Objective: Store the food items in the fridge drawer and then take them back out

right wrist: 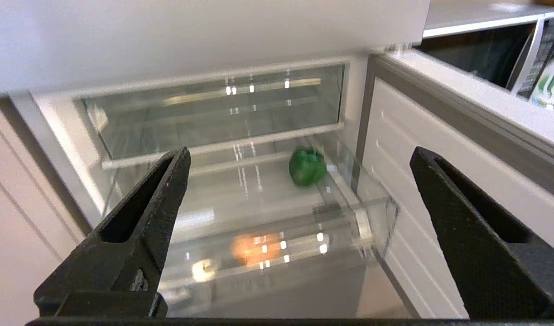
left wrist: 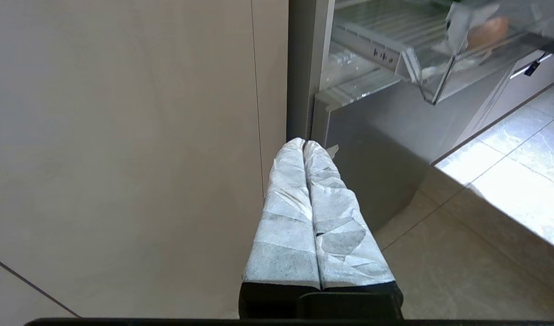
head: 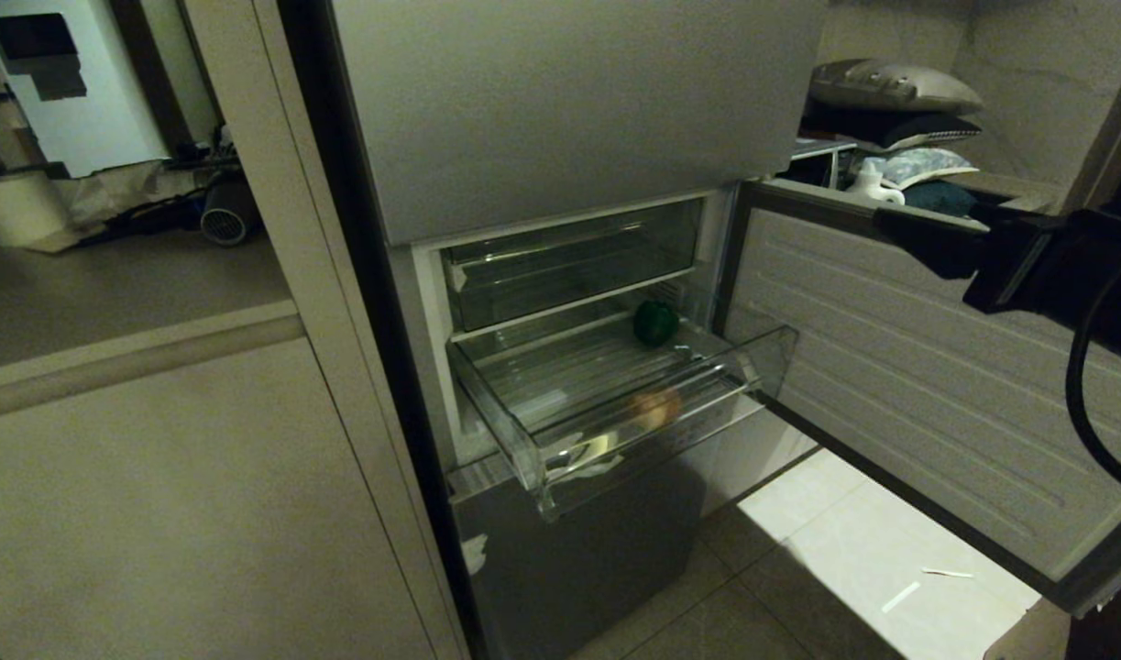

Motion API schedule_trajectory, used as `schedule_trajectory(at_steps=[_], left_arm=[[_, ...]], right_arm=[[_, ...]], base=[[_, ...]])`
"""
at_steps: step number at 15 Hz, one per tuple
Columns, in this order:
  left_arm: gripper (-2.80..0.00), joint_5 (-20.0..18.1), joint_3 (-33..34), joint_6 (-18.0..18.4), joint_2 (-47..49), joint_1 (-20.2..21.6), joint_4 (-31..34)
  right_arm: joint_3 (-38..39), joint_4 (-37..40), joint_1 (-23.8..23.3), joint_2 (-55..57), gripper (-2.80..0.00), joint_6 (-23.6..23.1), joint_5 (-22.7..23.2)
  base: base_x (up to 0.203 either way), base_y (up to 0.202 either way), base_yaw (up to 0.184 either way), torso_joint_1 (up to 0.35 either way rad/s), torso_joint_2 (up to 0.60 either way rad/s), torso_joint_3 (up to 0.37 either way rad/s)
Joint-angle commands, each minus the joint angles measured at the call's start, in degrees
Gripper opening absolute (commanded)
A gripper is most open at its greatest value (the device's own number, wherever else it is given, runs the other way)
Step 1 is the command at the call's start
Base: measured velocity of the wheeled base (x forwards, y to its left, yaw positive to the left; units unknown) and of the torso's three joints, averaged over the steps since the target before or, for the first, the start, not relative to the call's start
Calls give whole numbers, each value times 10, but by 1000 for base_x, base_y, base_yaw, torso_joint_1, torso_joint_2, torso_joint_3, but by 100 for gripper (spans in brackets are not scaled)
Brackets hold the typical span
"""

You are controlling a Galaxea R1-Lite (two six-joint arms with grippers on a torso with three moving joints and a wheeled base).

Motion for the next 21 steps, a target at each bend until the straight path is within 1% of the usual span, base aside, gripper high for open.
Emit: schedule_trajectory(at_steps=[1,4,7,10,12,14,17,19,20,21], left_arm=[[-280,0,0,0,0,0,0],[-280,0,0,0,0,0,0],[-280,0,0,0,0,0,0],[-280,0,0,0,0,0,0],[-280,0,0,0,0,0,0],[-280,0,1,0,0,0,0],[-280,0,1,0,0,0,0],[-280,0,0,0,0,0,0],[-280,0,0,0,0,0,0],[-280,0,0,0,0,0,0]], right_arm=[[33,-3,0,-15,0,0,0],[65,-3,0,-39,0,0,1],[113,-7,0,-70,0,2,1],[154,-30,0,-87,0,5,1],[196,-54,4,-97,0,0,2],[243,-83,7,-120,0,0,1],[260,-83,7,-155,0,2,-1],[286,-77,8,-154,0,-13,13],[289,-76,8,-151,0,-23,41],[289,-73,8,-139,0,-25,55]], base=[[0,0,0,180,-374,-210],[0,0,0,161,-345,-189],[0,0,0,158,-337,-180],[0,0,0,158,-324,-175],[0,0,0,132,-298,-151],[0,0,0,25,-36,-24],[0,0,0,0,0,0],[0,0,0,0,0,0],[0,0,0,0,0,0],[0,0,0,0,0,0]])
